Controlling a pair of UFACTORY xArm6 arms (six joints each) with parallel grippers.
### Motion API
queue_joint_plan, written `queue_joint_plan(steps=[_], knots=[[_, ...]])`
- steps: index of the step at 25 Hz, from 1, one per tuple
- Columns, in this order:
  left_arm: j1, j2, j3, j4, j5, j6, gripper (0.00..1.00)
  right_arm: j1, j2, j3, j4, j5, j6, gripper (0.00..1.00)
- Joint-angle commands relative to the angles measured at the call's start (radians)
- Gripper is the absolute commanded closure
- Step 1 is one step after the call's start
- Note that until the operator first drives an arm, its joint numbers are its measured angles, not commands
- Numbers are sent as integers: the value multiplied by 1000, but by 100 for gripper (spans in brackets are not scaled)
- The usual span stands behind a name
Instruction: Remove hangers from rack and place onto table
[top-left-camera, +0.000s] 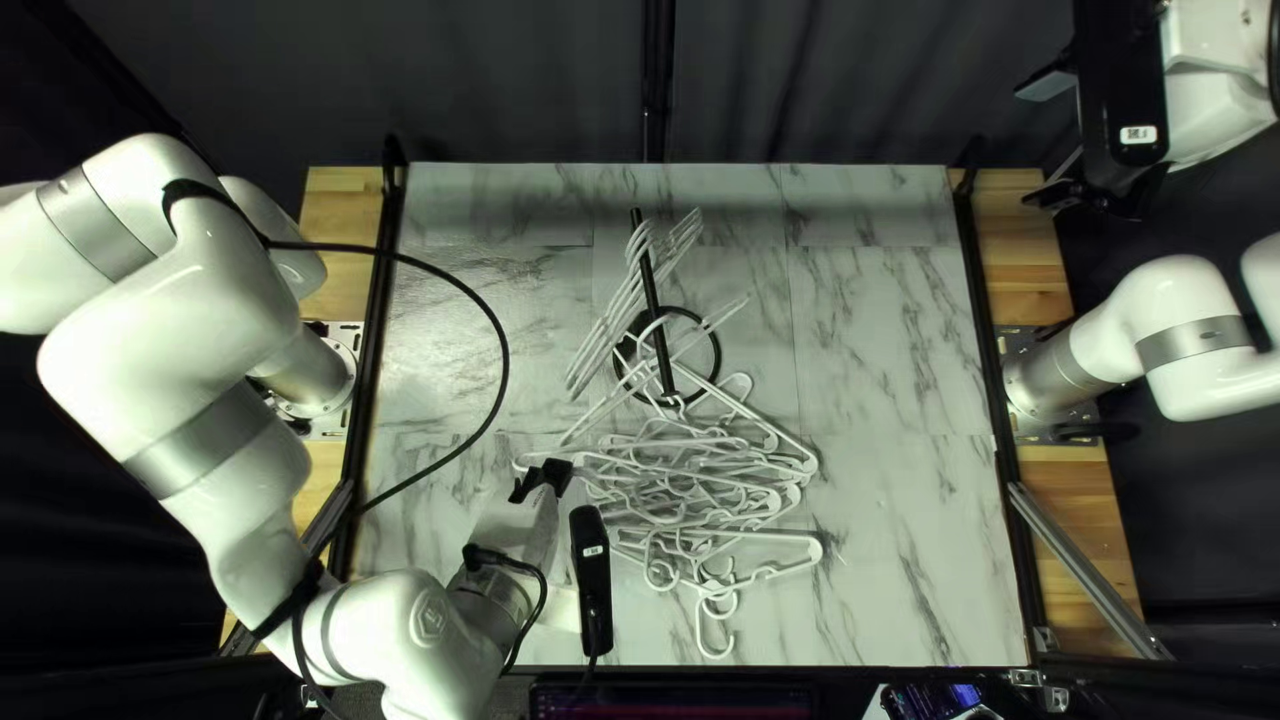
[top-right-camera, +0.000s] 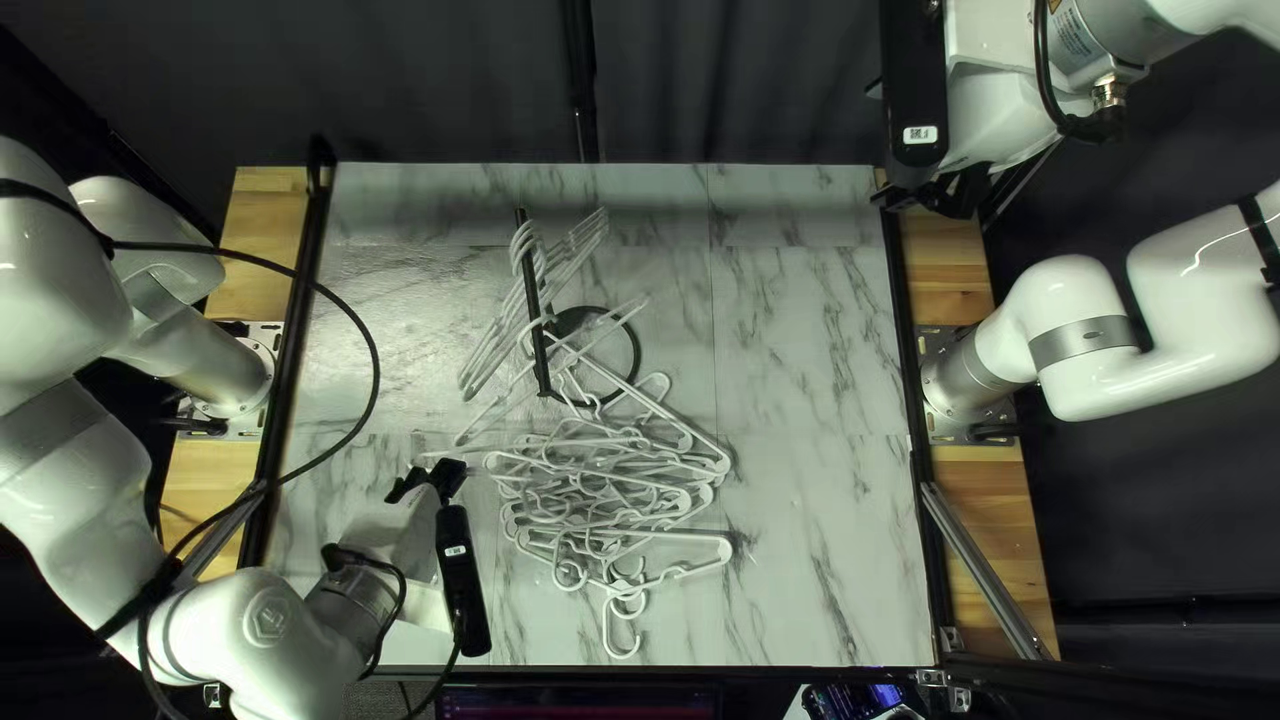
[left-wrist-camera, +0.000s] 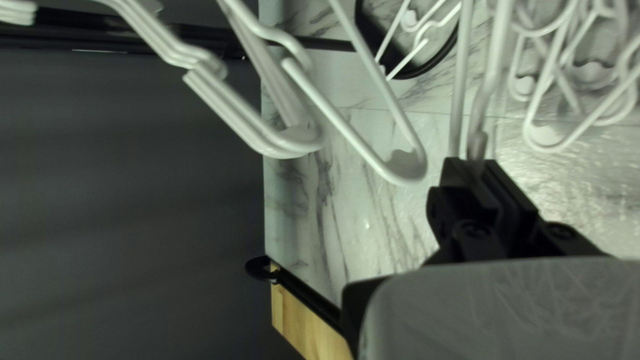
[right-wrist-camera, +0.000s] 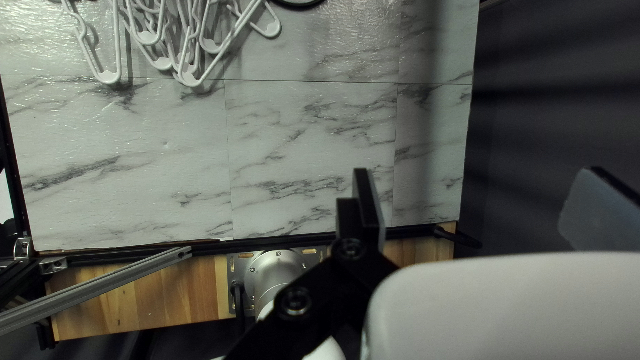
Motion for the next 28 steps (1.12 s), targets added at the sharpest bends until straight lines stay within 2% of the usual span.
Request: queue_joint_plan(steps=[1,5,6,20,28], knots=[[-14,68,-50,4,17,-2,100,0,0,0,0,0,0,0],[-8,169,-137,1,67,15,100,0,0,0,0,0,0,0],[1,214,-182,-4,110,26,100,0,0,0,0,0,0,0],[-2,221,-188,-14,108,19,100,0,0,0,0,0,0,0],[-21,333,-324,18,205,116,100,0,0,0,0,0,0,0]])
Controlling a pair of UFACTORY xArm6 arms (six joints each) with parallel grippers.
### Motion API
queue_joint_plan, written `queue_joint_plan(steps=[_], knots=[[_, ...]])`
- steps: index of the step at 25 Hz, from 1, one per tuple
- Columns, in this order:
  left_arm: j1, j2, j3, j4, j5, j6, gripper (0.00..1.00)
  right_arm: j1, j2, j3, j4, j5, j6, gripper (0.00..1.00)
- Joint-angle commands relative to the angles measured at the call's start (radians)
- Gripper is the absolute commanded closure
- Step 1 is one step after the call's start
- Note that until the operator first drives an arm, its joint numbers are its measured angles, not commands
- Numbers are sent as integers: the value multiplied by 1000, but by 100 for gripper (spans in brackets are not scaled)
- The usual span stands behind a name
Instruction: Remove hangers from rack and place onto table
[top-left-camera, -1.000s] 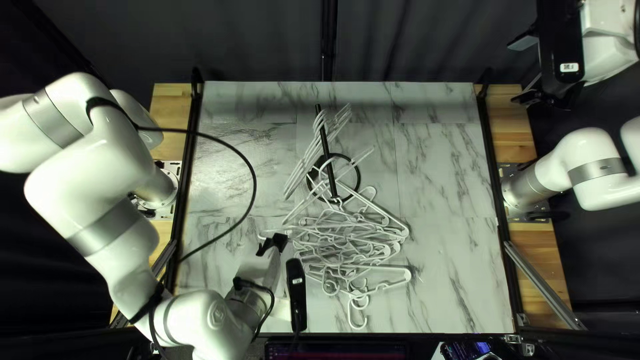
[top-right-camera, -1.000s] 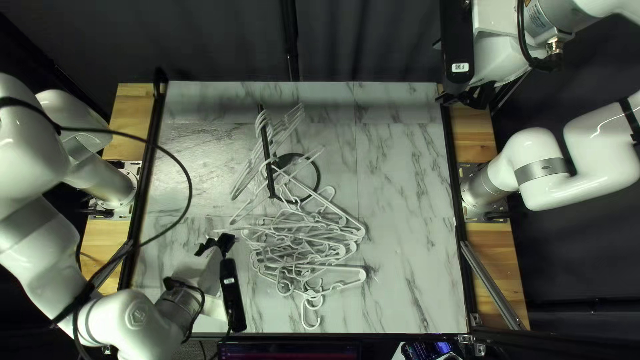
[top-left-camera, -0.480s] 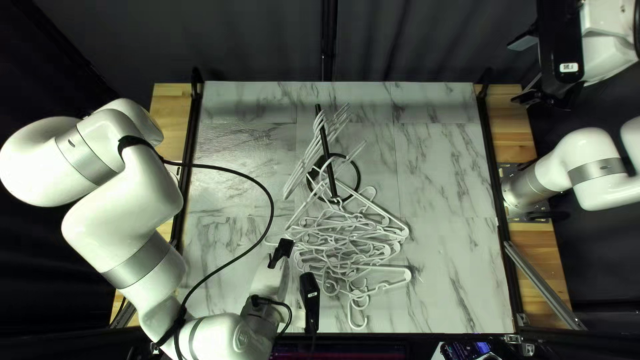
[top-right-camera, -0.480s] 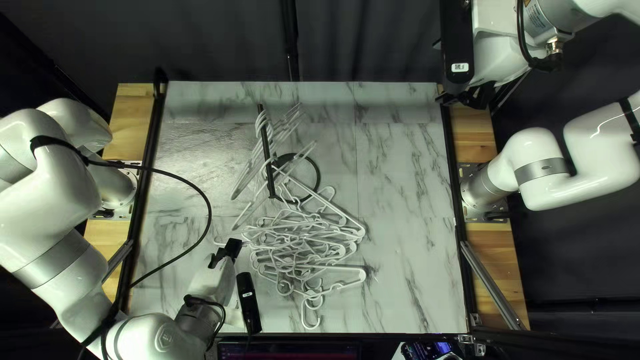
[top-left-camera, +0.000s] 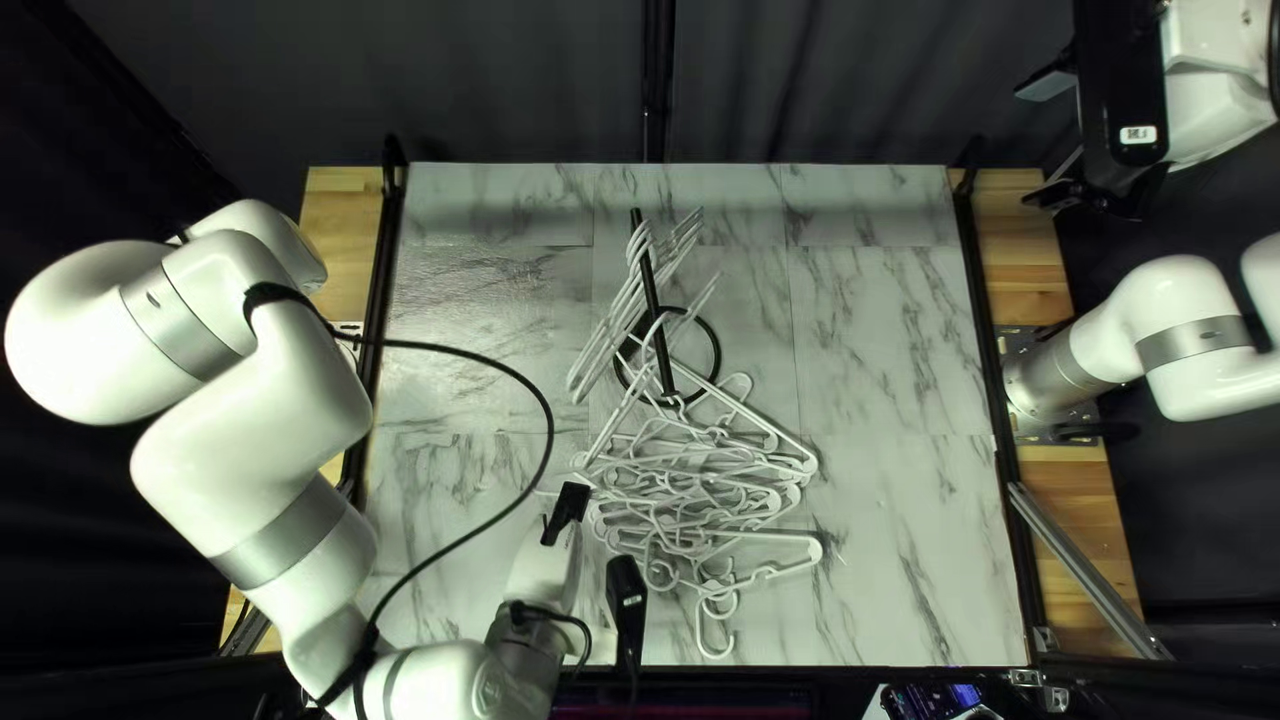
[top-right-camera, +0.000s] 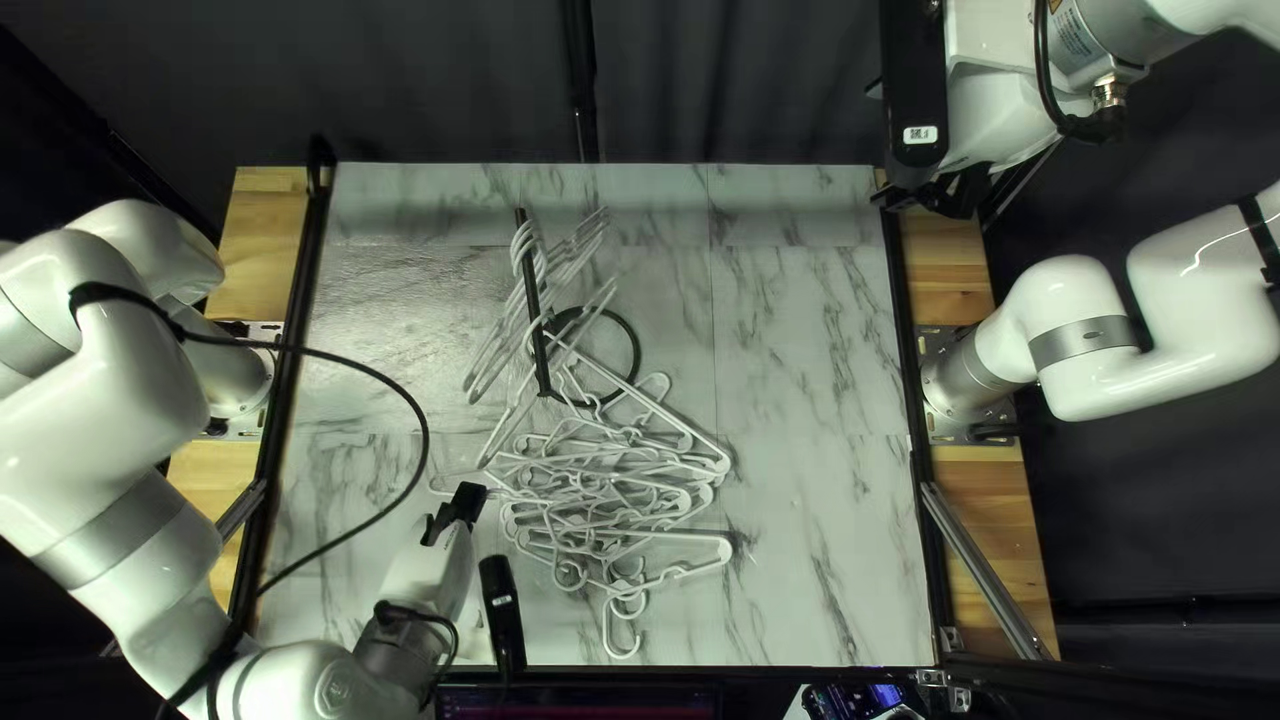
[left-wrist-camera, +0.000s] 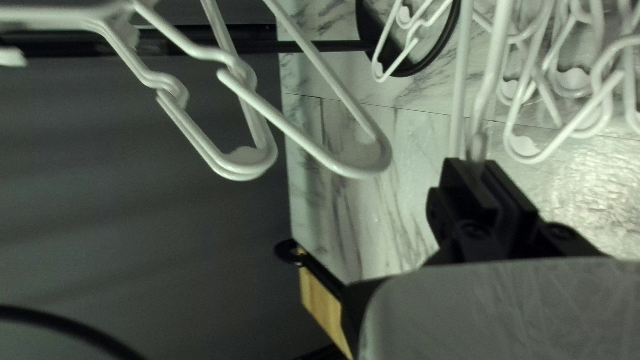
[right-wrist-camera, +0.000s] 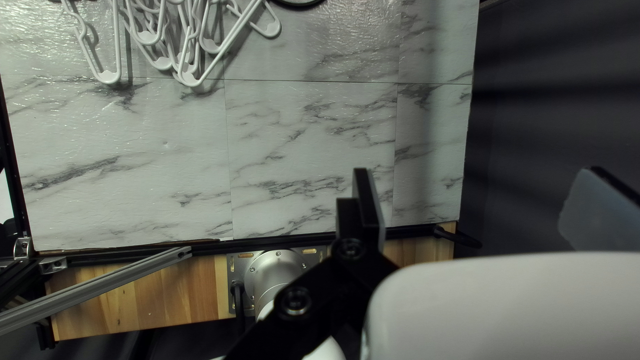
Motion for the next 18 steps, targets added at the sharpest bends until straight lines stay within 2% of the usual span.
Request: queue_joint_plan(steps=[1,9,18], knots=[[-25,66,-46,26,32,23,100,0,0,0,0,0,0,0],[-34,69,11,62,18,-2,100,0,0,0,0,0,0,0],[-11,89,27,100,-38,-19,100,0,0,0,0,0,0,0]])
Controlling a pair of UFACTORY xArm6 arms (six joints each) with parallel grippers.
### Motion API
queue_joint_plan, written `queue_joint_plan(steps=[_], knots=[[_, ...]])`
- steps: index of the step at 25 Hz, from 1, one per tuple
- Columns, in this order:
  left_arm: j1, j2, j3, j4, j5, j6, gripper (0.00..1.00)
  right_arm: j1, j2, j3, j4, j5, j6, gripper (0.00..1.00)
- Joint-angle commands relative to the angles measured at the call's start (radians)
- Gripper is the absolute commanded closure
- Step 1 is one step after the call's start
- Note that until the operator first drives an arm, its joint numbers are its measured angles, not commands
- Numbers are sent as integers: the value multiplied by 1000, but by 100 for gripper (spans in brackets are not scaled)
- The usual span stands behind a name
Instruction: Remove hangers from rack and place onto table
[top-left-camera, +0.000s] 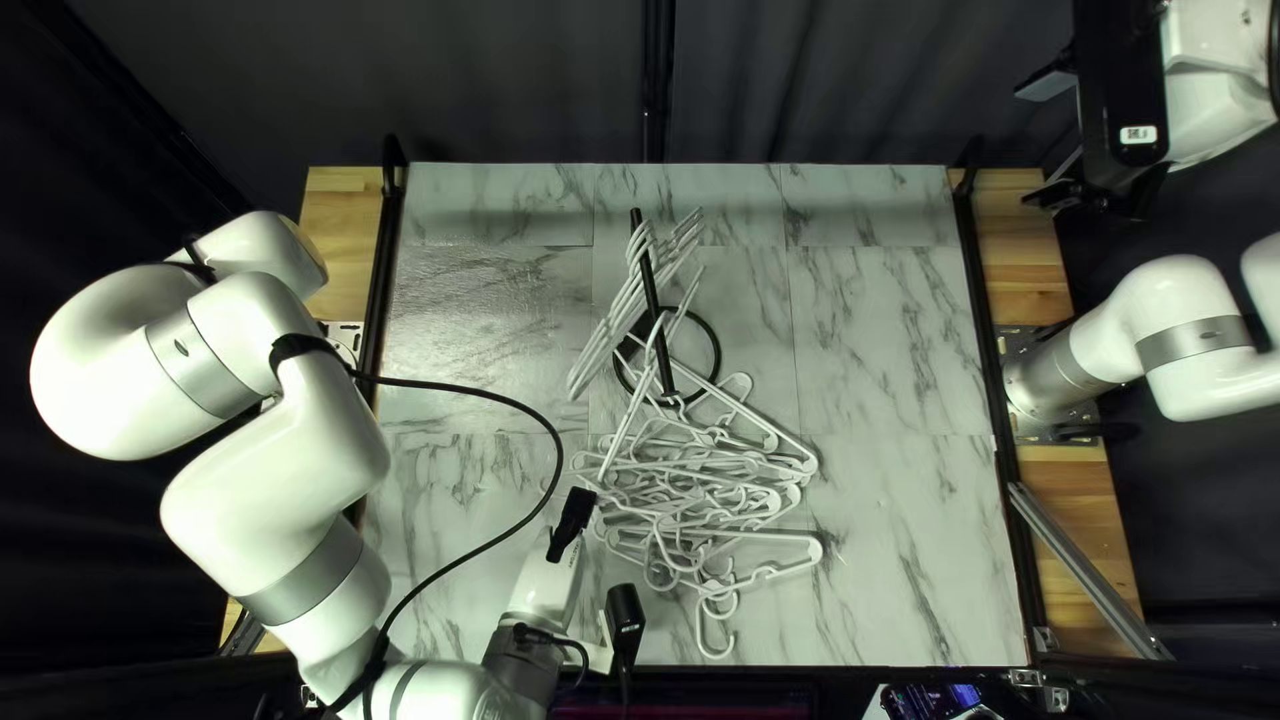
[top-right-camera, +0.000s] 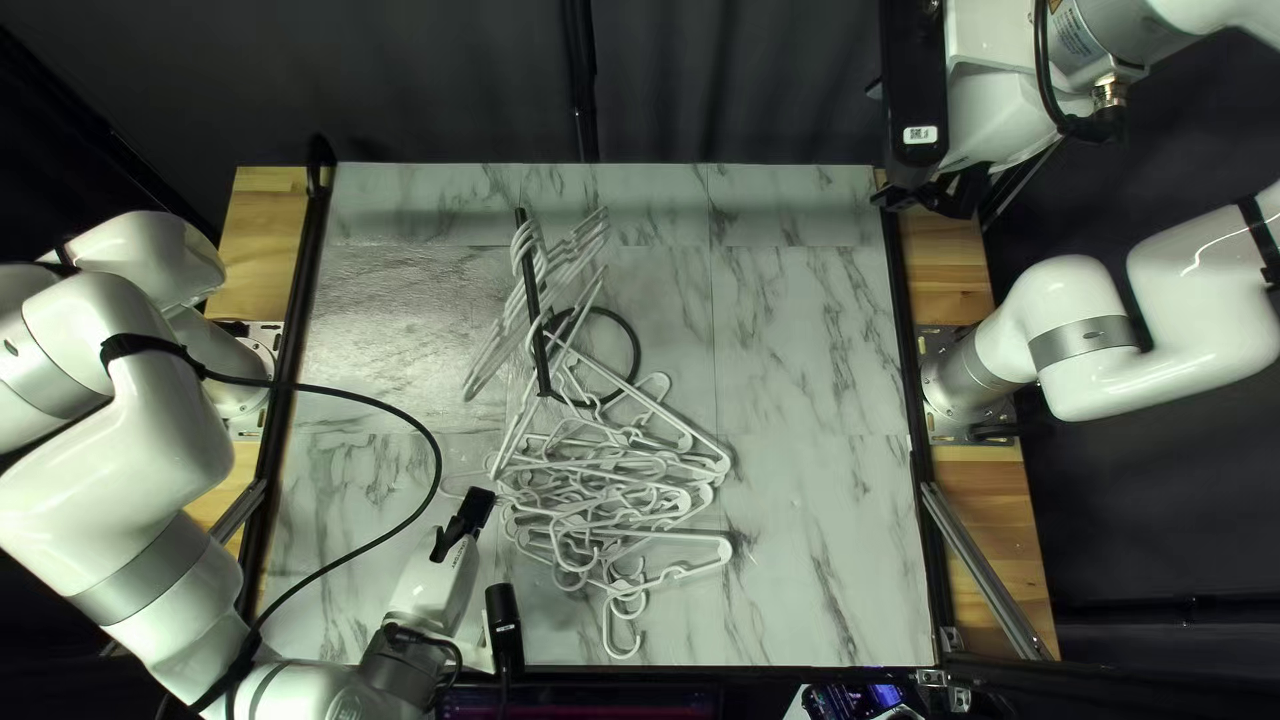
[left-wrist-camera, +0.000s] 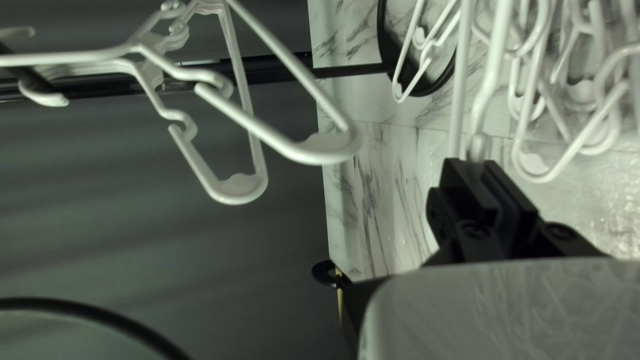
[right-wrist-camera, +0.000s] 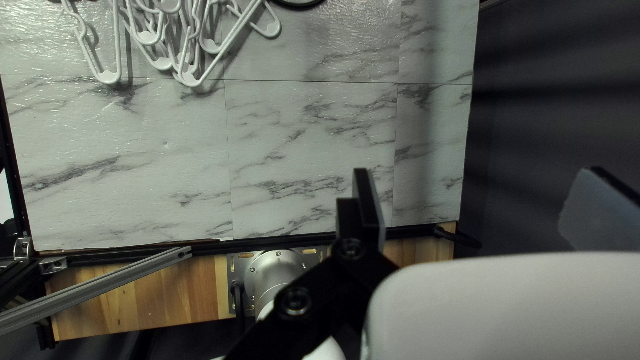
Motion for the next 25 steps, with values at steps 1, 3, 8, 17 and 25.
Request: queue_joint_plan(steps=[1,3,8,17,25], knots=[[20,12,6,24,-29,-7,100,0,0,0,0,0,0,0],[35,14,14,43,-41,-12,100,0,0,0,0,0,0,0],[61,28,39,86,-68,-47,100,0,0,0,0,0,0,0],[63,77,28,112,-43,-83,100,0,0,0,0,0,0,0],[66,78,59,124,-76,-121,100,0,0,0,0,0,0,0]])
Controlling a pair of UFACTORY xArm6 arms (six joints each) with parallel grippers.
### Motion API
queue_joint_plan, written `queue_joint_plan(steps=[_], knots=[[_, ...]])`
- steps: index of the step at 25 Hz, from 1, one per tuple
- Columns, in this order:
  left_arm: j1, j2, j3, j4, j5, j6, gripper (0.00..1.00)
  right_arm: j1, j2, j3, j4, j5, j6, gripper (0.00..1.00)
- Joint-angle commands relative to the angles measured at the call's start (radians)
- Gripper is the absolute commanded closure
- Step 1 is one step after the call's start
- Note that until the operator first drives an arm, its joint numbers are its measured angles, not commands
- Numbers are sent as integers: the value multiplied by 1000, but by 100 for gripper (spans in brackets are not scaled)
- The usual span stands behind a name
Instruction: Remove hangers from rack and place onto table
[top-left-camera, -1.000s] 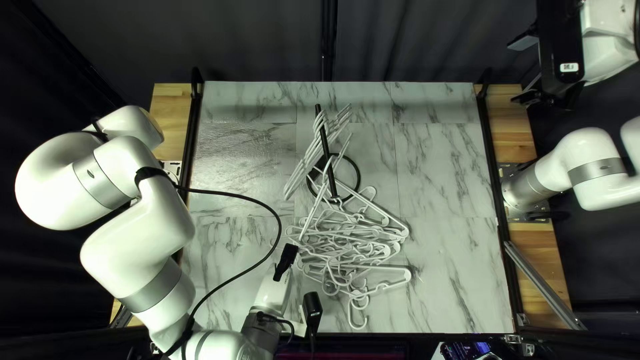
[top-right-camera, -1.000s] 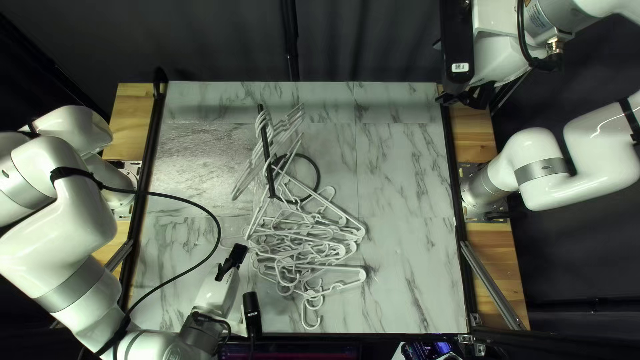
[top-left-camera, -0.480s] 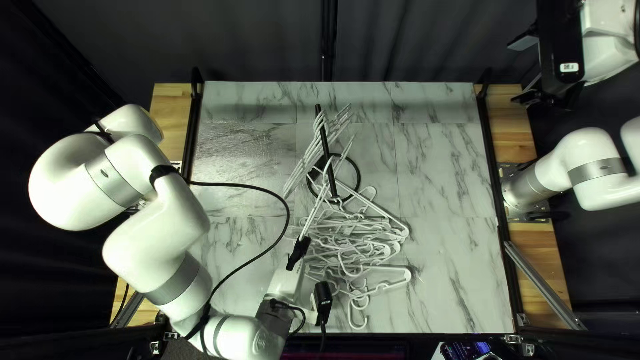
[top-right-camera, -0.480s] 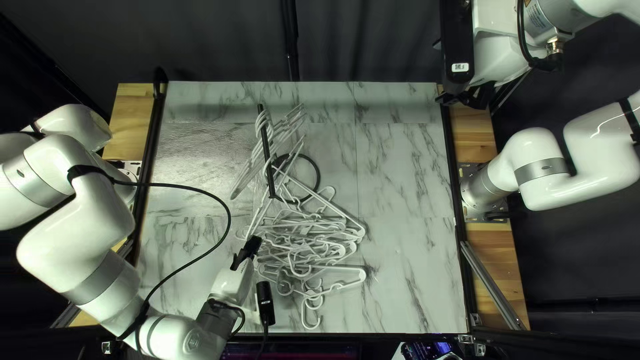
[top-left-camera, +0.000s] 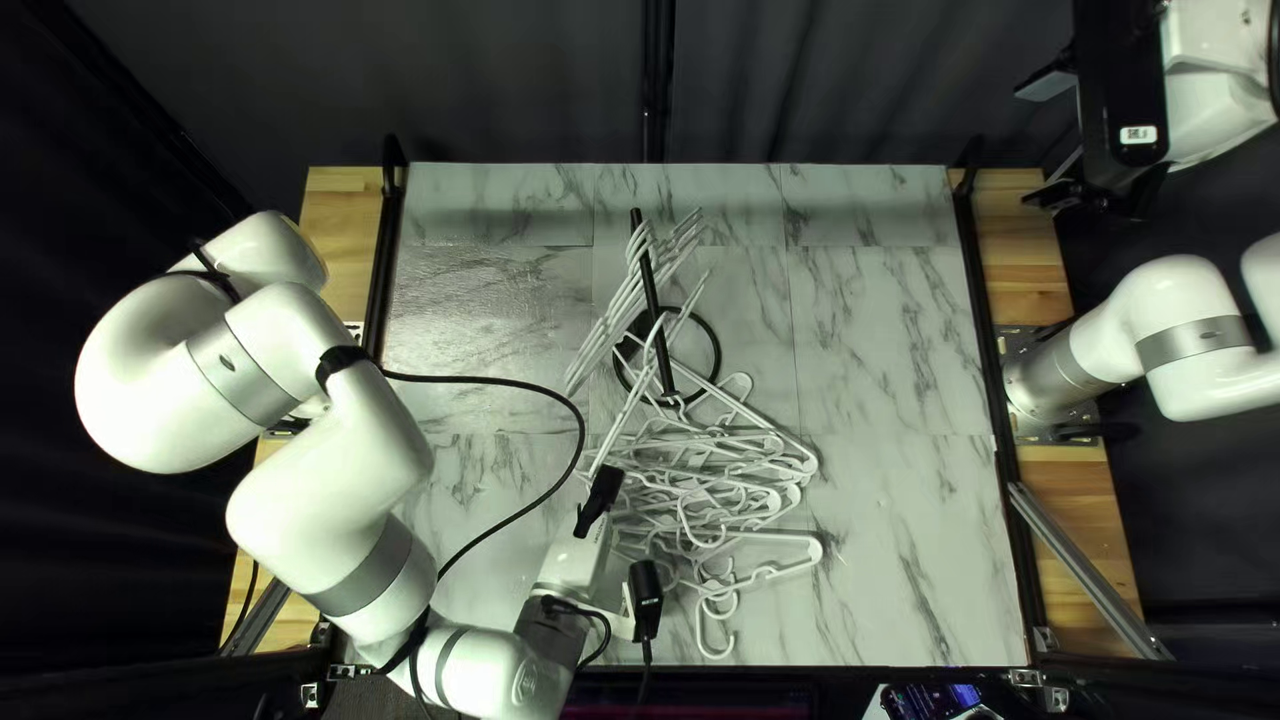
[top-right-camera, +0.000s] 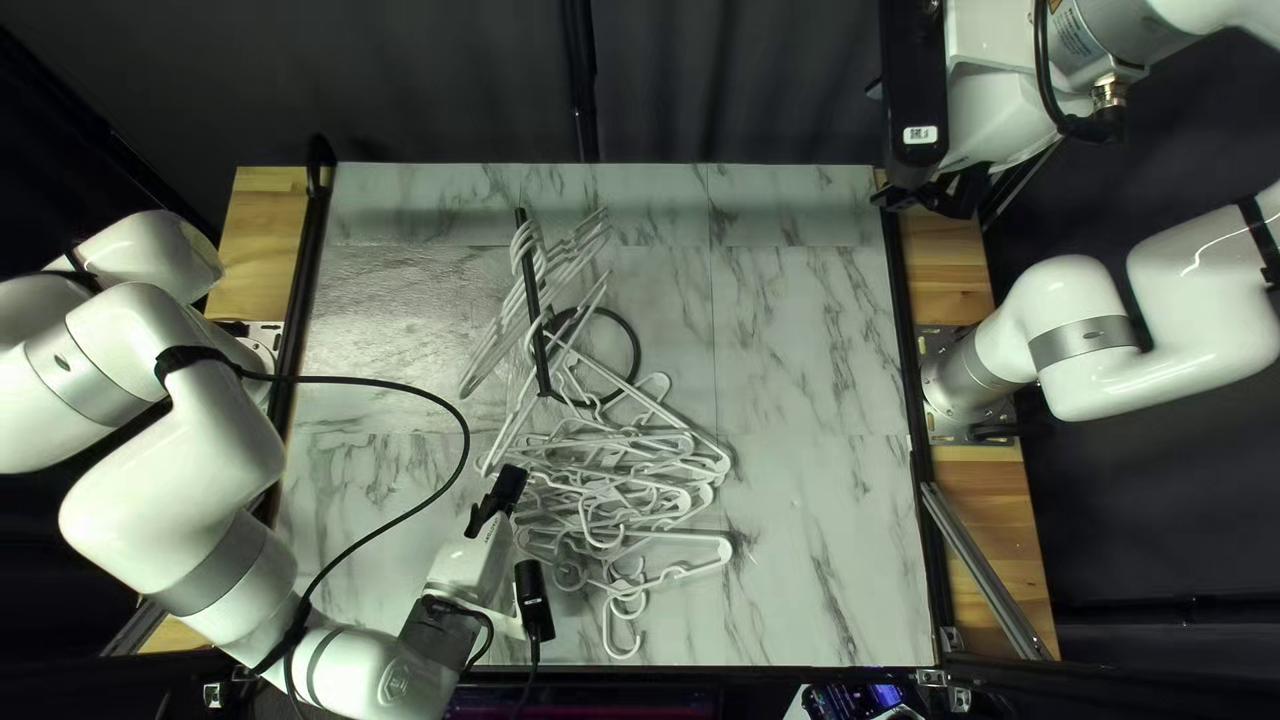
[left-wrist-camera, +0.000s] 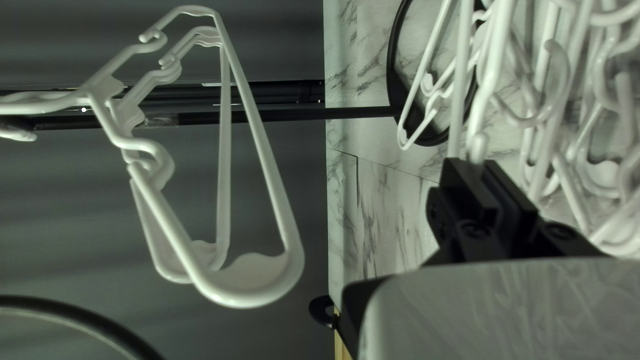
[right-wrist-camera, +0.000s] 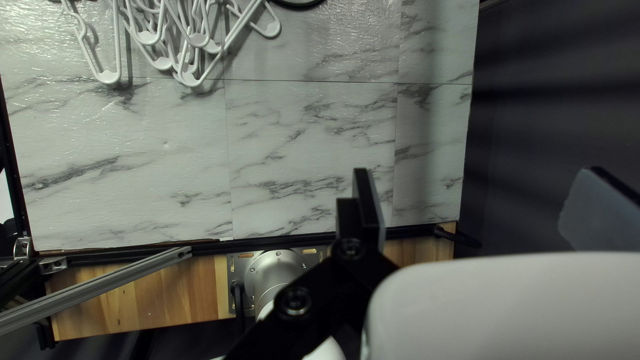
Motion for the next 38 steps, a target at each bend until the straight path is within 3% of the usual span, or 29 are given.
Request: queue_joint_plan(steps=[1,5,6,7,16,24,29,38], knots=[[1,0,18,8,-17,-20,100,0,0,0,0,0,0,0],[2,-7,31,13,-30,-24,100,0,0,0,0,0,0,0],[3,-13,36,11,-36,-25,15,0,0,0,0,0,0,0],[3,-17,40,10,-40,-25,0,0,0,0,0,0,0,0],[34,-59,12,-58,-78,14,0,0,0,0,0,0,0,0],[2,-155,82,-42,-133,-33,0,0,0,0,0,0,0,0],[-22,-169,81,-24,-162,-45,0,0,0,0,0,0,0,0],[35,-240,137,-44,-298,-146,0,0,0,0,0,0,0,0]])
